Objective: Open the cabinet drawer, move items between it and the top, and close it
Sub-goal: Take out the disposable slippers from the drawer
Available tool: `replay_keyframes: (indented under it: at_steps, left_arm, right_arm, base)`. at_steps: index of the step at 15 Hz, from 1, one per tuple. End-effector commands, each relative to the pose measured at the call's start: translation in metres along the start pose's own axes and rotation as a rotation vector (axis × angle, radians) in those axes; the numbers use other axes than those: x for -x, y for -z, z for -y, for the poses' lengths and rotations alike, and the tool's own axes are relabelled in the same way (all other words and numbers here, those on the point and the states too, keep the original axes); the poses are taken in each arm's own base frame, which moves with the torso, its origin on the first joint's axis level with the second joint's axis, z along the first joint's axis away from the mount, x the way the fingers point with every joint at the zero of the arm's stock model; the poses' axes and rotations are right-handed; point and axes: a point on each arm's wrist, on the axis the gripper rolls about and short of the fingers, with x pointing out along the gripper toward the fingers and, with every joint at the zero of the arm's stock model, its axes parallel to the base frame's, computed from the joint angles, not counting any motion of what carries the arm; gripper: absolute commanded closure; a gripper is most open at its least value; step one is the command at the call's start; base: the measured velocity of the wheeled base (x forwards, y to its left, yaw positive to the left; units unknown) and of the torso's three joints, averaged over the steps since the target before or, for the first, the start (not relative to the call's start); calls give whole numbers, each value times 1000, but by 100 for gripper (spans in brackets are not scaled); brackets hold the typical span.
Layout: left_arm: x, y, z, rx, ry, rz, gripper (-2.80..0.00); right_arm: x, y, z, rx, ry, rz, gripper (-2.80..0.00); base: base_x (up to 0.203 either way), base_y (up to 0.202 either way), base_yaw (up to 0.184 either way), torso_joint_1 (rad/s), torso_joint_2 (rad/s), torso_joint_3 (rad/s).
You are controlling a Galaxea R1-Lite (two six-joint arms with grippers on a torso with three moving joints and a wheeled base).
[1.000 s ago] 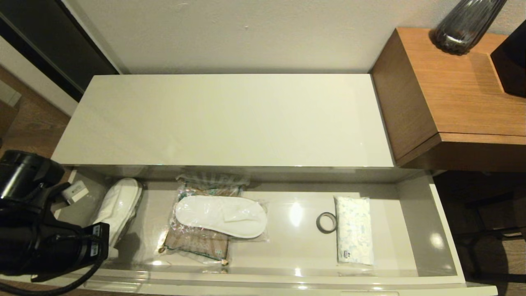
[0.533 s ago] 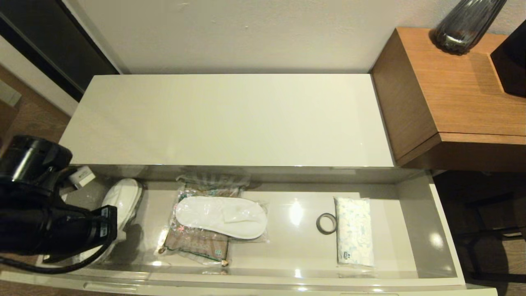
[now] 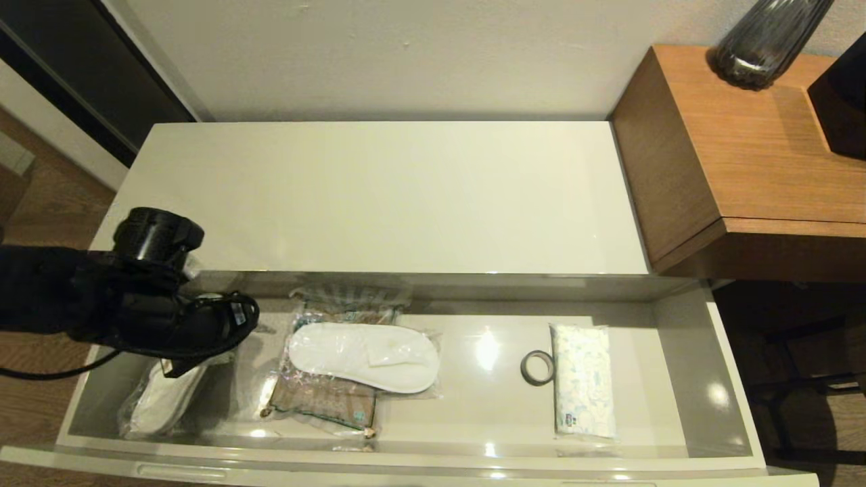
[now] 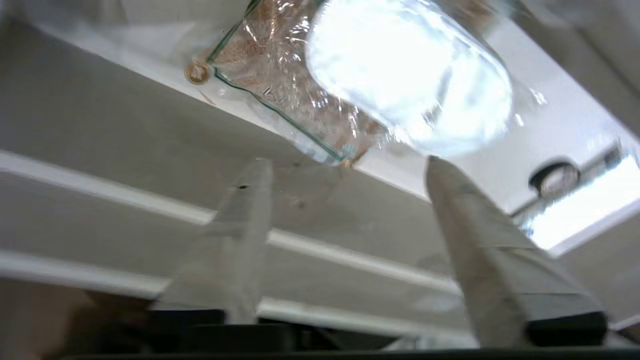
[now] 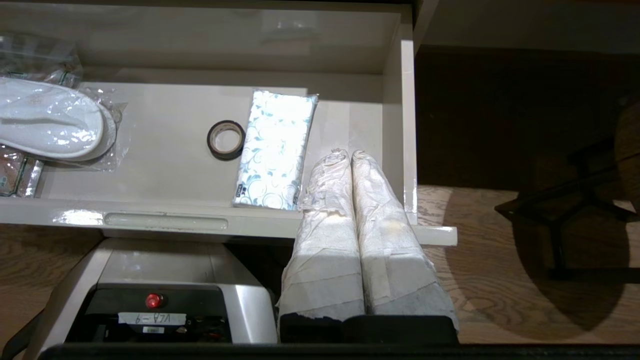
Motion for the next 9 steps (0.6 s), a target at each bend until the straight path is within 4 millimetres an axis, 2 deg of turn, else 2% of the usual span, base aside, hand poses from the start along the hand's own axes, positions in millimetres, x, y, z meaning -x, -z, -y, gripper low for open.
replay_keyframes:
  at_steps: [1,3,7,9]
  left_arm:
    - [-48,-2,-4,45,-40,-56,-280]
    - [-62,-7,-2,74,-21,-32,-280]
    - [-129,-15,-3,100,-16,-30,-280]
    - [-142,-24,3,89,18,8,-280]
  right_arm:
    - [0,0,0,1,-1,-1,0]
    - [0,0,0,1,-1,-1,0]
    - [0,0,0,1,-1,-1,0]
    - [0,0,0,1,-1,-1,0]
  base:
    - [0,0,0,0,0,0]
    - [0,0,0,0,0,0]
    - [0,0,0,0,0,0]
    - [0,0,0,0,0,0]
